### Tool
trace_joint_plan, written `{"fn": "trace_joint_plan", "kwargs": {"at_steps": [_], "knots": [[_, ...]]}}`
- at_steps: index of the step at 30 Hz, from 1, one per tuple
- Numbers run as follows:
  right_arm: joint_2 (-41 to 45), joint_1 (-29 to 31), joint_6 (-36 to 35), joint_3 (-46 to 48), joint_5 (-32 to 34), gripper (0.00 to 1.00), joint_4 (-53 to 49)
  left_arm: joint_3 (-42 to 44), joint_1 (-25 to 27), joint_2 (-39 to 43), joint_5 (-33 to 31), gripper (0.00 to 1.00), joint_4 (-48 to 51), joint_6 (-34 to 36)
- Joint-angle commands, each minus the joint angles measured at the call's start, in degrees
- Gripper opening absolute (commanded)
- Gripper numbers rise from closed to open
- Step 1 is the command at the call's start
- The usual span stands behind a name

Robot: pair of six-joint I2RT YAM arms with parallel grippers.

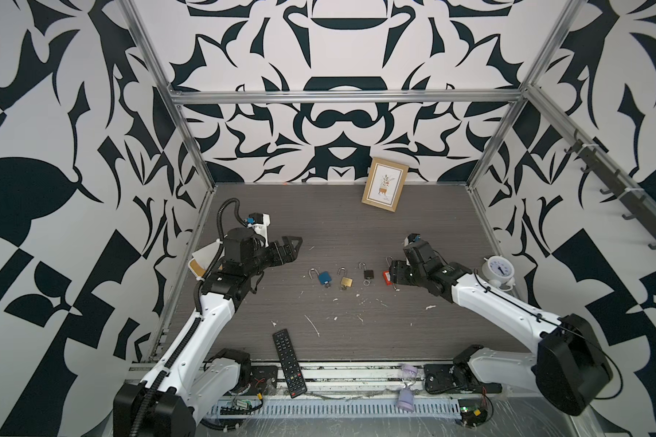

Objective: Lock with the key

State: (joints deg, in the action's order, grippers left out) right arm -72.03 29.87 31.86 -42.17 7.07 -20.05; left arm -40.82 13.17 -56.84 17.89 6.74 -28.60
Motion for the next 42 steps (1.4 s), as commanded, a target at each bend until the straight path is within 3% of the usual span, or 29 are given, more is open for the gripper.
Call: {"fn": "trace_joint_plan", "kwargs": {"at_steps": [1, 5, 10, 17, 24, 33, 42], "knots": [[-1.06, 0.33, 0.92, -2.04, 1.28, 0.64, 0.79, -1.63, 0.1, -1.11, 2.37, 0.99, 1.21, -0.31], [-4.01, 0.36, 0.38, -3.11, 3.46, 0.59, 1.23, -2.47, 0.12, -2.59, 3.53, 0.99, 0.66, -1.14], [-5.76, 0.32, -1.9, -2.56, 0.69, 0.59, 5.87, -2.39, 0.28, -3.41, 4.05, 0.99, -0.17, -1.87], [-8.25, 0.32, -4.1, -4.45, -1.43, 0.61, 5.52, -2.67, 1.53, -3.97, 5.93, 0.99, -0.35, -1.55], [-15.91, 0.37, -5.86, -7.66, -1.36, 0.65, 2.93, -2.96, 3.35, -5.28, 5.05, 1.0, 0.11, -1.12], [-19.15, 0.36, -5.57, -7.8, -1.26, 0.47, 2.58, -2.63, 3.88, -6.09, 4.96, 1.0, -0.06, -0.84], [-20.87, 0.35, -5.69, -8.63, -1.1, 0.5, 1.16, -1.9, 4.15, -5.03, 4.83, 1.0, 0.02, -1.04]]}}
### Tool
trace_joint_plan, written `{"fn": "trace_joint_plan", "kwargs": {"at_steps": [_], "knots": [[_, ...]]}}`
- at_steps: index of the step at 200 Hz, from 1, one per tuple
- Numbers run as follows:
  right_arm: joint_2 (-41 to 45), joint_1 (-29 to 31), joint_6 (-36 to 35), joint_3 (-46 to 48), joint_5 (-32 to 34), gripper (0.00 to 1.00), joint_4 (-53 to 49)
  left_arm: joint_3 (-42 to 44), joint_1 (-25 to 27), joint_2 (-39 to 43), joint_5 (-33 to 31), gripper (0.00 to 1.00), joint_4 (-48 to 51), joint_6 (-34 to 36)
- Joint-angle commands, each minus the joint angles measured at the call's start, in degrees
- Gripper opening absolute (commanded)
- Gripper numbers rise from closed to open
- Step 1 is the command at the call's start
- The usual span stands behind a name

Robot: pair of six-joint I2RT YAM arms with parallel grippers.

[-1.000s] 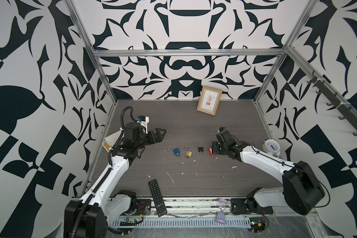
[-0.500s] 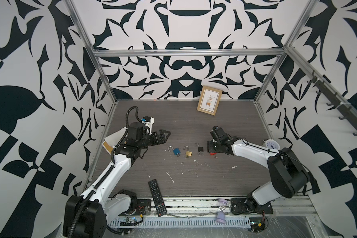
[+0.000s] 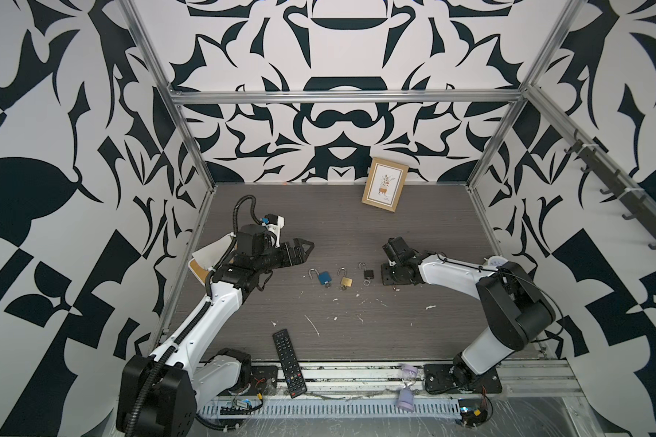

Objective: Lock with the key

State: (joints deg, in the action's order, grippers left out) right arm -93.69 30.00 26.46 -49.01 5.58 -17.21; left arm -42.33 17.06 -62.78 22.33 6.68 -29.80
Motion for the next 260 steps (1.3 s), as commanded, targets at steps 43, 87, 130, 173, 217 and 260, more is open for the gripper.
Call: {"fn": "trace_joint_plan", "kwargs": {"at_steps": [43, 87, 130, 173, 217, 260], "knots": [[1.49, 0.22, 0.11, -1.19, 0.74, 0.48, -2.03, 0.45, 0.26, 1.25, -0.35, 1.0, 0.18, -0.24], [1.17, 0.29, 0.0, -0.88, 1.1, 0.46, -2.66, 1.69, 0.21, 1.28, -0.75, 0.99, -0.08, -0.53], [0.97, 0.34, -0.97, -1.37, 0.46, 0.16, -3.23, 2.9, 0.34, -0.22, 0.18, 0.94, -1.18, -0.61], [3.08, 0.97, -6.55, -6.6, -0.34, 0.0, -9.41, 3.21, 0.51, -0.24, 2.2, 0.88, -2.59, -0.87], [11.61, 2.01, -20.84, -16.16, -22.56, 0.0, -16.67, 4.04, 2.19, -1.52, 12.31, 0.89, -7.12, -2.19], [14.42, 2.65, -28.86, -23.35, -31.33, 0.0, -20.47, 6.92, 7.9, -4.47, 19.05, 0.91, -21.17, -8.53]]}}
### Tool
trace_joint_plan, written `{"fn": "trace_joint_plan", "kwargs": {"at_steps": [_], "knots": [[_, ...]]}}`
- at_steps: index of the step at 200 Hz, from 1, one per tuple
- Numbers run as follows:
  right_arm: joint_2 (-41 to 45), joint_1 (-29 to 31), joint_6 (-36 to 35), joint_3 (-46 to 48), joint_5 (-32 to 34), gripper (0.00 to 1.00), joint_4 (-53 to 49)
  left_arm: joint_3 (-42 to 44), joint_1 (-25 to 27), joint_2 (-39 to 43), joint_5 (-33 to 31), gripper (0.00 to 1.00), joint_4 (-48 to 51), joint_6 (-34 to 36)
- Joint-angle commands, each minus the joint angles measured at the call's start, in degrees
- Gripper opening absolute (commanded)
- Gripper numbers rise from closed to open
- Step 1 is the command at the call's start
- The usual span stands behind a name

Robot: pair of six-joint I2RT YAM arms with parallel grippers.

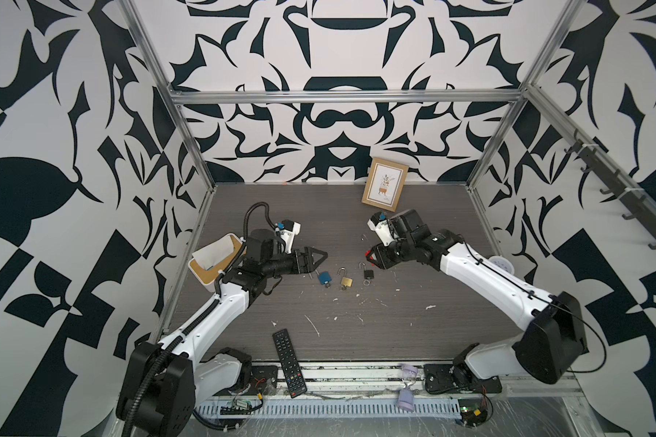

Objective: Lock with the key

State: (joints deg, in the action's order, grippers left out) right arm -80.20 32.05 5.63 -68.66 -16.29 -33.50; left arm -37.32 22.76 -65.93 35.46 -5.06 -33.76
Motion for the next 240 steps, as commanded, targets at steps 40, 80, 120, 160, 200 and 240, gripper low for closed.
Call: {"fn": "trace_joint_plan", "kwargs": {"at_steps": [40, 80, 120, 160, 200, 240], "knots": [[-0.64, 1.39, -12.3, -5.72, -13.3, 0.0, -5.32, 2.74, 4.22, -2.08, 7.47, 0.92, -17.82, -9.72], [-0.62, 3.95, -12.46, -5.42, -14.58, 0.0, -2.45, 2.21, 5.92, -2.42, 7.06, 0.94, -18.24, -9.66], [-1.81, 6.67, -12.74, -6.54, -11.82, 0.0, -1.75, 1.51, 7.03, -5.28, 8.18, 0.93, -18.44, -10.09], [-3.08, 9.35, -12.88, -7.44, -9.31, 0.0, -1.31, 0.89, 7.83, -6.13, 8.43, 0.89, -18.68, -10.46], [-4.17, 10.8, -13.44, -7.98, -7.36, 0.0, -1.6, 0.59, 8.59, -6.62, 9.42, 0.8, -19.11, -10.89], [-4.09, 11.23, -13.27, -8.1, -6.12, 0.0, -0.5, 0.52, 9.11, -8.44, 9.93, 0.73, -19.52, -11.23]]}}
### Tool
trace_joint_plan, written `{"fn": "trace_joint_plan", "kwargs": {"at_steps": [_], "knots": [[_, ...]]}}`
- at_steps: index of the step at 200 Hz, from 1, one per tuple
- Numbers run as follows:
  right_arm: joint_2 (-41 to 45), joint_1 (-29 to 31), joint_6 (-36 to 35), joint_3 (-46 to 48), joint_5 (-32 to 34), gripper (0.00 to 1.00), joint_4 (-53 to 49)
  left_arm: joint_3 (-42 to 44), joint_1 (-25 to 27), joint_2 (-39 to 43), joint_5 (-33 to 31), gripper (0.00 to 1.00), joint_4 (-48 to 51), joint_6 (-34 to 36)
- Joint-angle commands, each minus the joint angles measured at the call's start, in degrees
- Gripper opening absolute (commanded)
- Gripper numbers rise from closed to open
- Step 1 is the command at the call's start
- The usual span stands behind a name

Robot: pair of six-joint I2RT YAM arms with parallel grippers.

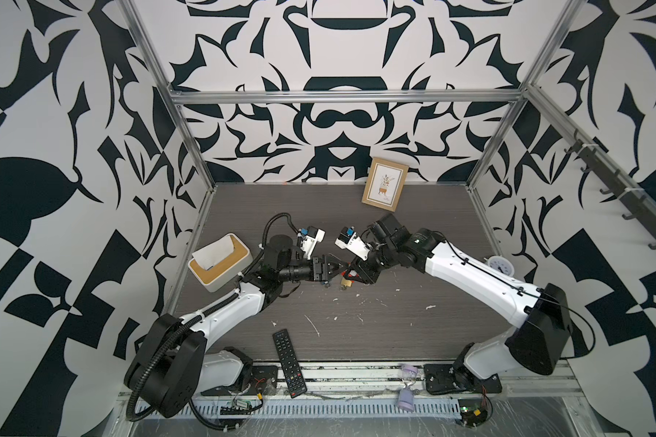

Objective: Lock with the key

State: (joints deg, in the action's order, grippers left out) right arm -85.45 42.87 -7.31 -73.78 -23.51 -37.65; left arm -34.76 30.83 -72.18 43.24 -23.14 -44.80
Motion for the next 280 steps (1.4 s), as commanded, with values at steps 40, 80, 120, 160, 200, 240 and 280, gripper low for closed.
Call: {"fn": "trace_joint_plan", "kwargs": {"at_steps": [40, 80, 120, 160, 200, 240, 280], "knots": [[1.55, 0.63, -0.24, -2.22, 2.85, 0.0, 5.29, -2.02, 1.81, -3.48, 2.54, 0.68, -2.52, -1.21], [1.71, 0.74, -0.06, -1.77, 2.85, 0.0, 6.5, -2.07, 2.22, -4.63, 2.94, 0.57, -3.21, -1.56], [1.49, 1.07, -0.07, -1.84, 4.24, 0.0, 7.14, -2.15, 2.31, -6.19, 4.87, 0.46, -5.54, -3.09], [1.35, 1.47, -0.12, -1.76, 7.87, 0.0, 8.65, -2.0, 2.6, -8.23, 6.98, 0.41, -8.65, -4.91], [1.08, 1.86, -1.22, -1.76, 11.62, 0.0, 9.61, -1.96, 3.0, -10.35, 8.43, 0.28, -11.34, -6.39], [0.49, 2.12, -2.55, -2.21, 15.35, 0.0, 10.13, -2.02, 3.45, -10.53, 8.88, 0.2, -11.51, -6.3], [0.15, 2.21, -2.98, -1.99, 18.72, 0.0, 11.8, -1.9, 3.51, -10.72, 7.89, 0.0, -11.51, -6.53]]}}
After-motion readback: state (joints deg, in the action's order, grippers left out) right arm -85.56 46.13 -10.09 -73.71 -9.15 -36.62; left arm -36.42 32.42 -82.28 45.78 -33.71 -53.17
